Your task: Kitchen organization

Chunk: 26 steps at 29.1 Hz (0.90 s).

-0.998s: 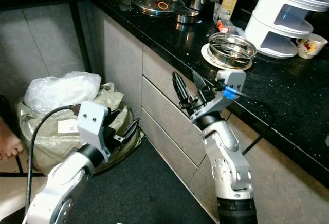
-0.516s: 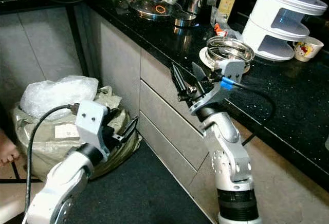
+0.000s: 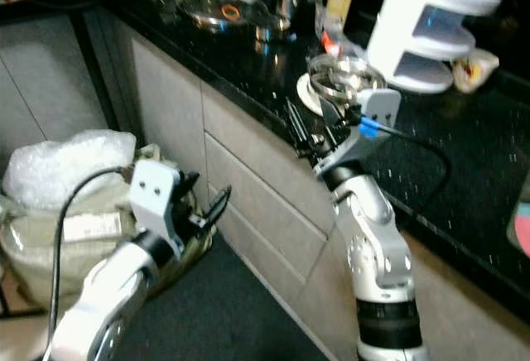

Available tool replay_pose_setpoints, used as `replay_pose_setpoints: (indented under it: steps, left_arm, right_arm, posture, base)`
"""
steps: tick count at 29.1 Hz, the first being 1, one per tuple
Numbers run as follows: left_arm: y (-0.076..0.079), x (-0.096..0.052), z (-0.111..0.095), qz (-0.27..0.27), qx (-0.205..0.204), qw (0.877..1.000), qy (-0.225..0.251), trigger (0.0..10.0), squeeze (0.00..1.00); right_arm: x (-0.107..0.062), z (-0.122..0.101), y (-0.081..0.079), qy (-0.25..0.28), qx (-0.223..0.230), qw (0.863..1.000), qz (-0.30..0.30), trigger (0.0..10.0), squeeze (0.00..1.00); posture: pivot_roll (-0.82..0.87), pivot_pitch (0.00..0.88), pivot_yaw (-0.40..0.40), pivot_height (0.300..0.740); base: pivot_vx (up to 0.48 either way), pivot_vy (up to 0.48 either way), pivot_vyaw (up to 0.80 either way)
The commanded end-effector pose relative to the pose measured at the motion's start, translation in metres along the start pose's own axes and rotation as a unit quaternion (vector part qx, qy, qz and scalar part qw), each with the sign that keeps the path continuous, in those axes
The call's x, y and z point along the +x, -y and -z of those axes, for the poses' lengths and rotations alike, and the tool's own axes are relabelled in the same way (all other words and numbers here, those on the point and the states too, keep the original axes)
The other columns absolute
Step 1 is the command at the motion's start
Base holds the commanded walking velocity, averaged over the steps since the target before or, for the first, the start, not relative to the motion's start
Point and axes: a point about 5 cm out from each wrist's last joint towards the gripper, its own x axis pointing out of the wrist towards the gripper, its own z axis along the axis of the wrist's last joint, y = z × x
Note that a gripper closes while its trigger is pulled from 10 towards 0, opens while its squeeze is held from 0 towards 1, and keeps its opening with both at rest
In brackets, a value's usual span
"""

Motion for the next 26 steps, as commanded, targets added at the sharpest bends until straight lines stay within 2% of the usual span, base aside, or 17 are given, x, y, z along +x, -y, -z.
replay_pose_setpoints:
  steps: [1,12,20,26]
  left_arm:
    - [-0.001,-0.001,0.001,0.0,0.002,1.0,-0.002,10.0,0.0]
    - [-0.001,0.0,0.003,0.001,0.003,1.0,-0.002,10.0,0.0]
    - [-0.001,0.001,0.004,0.004,0.002,1.0,-0.001,10.0,0.0]
    - [0.001,0.002,0.004,0.008,0.001,1.0,0.001,10.0,0.0]
  right_arm:
    - [0.001,0.002,-0.001,-0.009,0.0,1.0,0.0,10.0,0.0]
    - [0.005,0.003,0.0,-0.012,0.0,1.0,0.01,10.0,0.0]
    - [0.009,-0.001,0.011,-0.024,-0.034,0.998,0.036,10.0,0.0]
    - [0.009,-0.007,0.019,-0.023,-0.046,0.998,0.042,10.0,0.0]
  posture:
    - [0.15,0.01,-0.158,0.74]
    - [0.16,0.004,-0.162,0.74]
    - [0.16,0.0,-0.165,0.74]
    - [0.16,0.0,-0.165,0.74]
  base:
    - [0.36,0.0,0.0]
    - [0.358,0.0,0.0]
    - [0.358,0.0,0.0]
    - [0.356,0.0,-0.78]
